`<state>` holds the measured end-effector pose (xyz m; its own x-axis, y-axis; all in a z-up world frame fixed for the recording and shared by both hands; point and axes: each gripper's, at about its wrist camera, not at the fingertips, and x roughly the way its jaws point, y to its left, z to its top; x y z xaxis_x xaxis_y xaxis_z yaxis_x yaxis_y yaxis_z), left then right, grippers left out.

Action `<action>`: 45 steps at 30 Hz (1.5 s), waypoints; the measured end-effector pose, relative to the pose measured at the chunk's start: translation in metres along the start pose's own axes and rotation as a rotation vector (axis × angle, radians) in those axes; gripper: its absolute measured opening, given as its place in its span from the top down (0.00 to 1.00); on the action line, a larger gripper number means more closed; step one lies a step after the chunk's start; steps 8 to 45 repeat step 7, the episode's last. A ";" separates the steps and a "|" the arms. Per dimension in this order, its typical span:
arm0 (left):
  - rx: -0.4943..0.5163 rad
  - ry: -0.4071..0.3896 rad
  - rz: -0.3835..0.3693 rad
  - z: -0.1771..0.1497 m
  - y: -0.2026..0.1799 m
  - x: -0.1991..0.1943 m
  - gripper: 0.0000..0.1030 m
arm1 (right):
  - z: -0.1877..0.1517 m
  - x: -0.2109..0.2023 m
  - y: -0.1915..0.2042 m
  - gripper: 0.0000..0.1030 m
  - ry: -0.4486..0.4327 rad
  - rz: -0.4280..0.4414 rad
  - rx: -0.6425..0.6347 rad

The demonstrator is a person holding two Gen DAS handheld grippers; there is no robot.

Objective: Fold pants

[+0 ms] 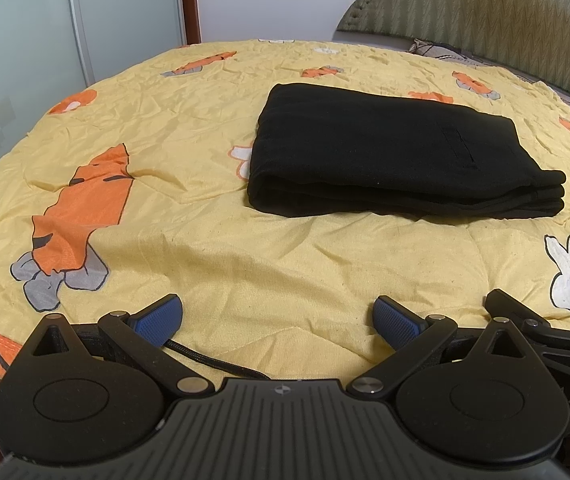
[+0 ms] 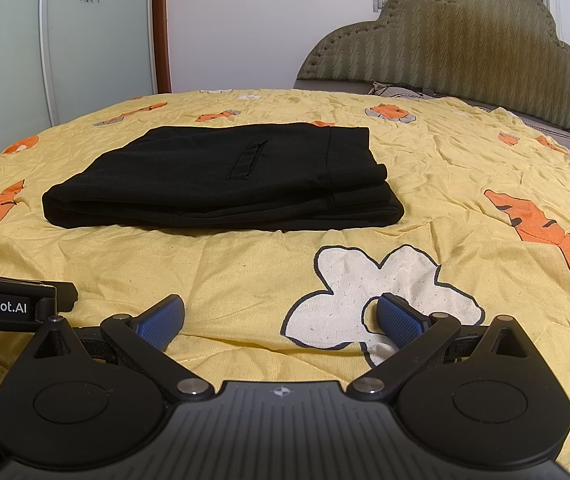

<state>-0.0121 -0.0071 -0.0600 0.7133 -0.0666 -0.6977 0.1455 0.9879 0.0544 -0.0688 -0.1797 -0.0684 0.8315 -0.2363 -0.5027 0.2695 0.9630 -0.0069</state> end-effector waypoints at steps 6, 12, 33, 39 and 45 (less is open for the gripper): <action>-0.078 -0.051 0.001 0.006 0.015 -0.013 0.00 | 0.004 -0.004 -0.008 0.00 0.000 0.047 0.015; -0.095 -0.069 0.017 0.010 0.021 -0.017 0.00 | 0.006 -0.010 -0.014 0.00 -0.027 0.081 0.033; -0.095 -0.069 0.017 0.010 0.021 -0.017 0.00 | 0.006 -0.010 -0.014 0.00 -0.027 0.081 0.033; -0.095 -0.069 0.017 0.010 0.021 -0.017 0.00 | 0.006 -0.010 -0.014 0.00 -0.027 0.081 0.033; -0.095 -0.069 0.017 0.010 0.021 -0.017 0.00 | 0.006 -0.010 -0.014 0.00 -0.027 0.081 0.033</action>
